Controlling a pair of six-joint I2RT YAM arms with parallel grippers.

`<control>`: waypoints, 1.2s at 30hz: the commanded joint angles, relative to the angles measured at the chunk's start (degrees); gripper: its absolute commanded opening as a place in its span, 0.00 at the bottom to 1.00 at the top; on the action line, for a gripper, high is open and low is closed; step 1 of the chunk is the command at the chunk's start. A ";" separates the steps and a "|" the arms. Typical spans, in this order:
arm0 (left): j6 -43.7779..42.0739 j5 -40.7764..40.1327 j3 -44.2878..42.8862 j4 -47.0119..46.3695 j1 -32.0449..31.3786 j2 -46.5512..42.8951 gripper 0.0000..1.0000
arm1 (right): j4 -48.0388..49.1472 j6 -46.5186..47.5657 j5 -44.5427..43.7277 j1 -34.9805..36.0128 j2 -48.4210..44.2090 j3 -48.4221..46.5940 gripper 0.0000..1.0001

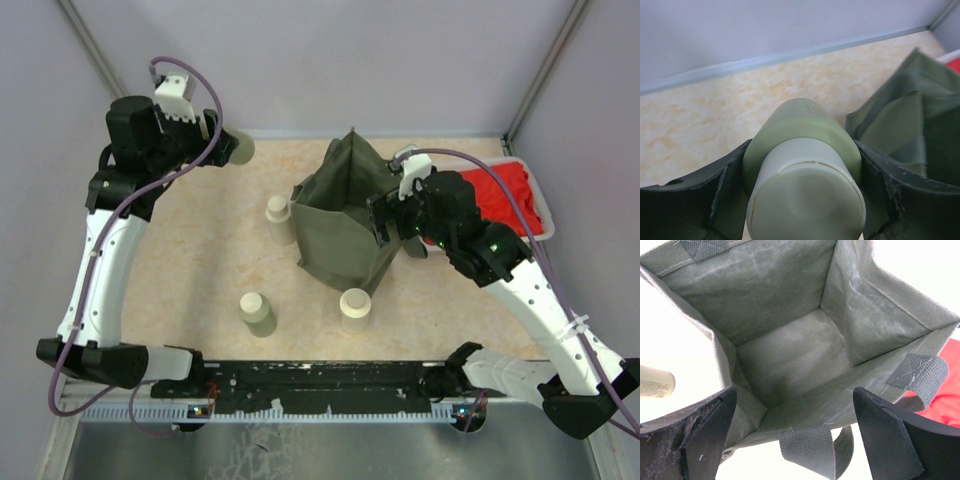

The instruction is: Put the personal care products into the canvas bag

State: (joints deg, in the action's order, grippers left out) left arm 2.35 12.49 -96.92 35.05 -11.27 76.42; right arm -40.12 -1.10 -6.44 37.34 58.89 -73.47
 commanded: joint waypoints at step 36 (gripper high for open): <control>1.46 16.84 -14.88 -21.97 -24.06 23.56 0.00 | -2.03 -4.47 -13.84 0.37 -4.21 -6.88 0.99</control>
State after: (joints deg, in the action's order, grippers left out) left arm 6.81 30.74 -103.33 18.11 -33.19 99.79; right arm -42.09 -4.84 -14.02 37.36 58.15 -75.53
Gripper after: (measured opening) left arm 0.762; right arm 0.991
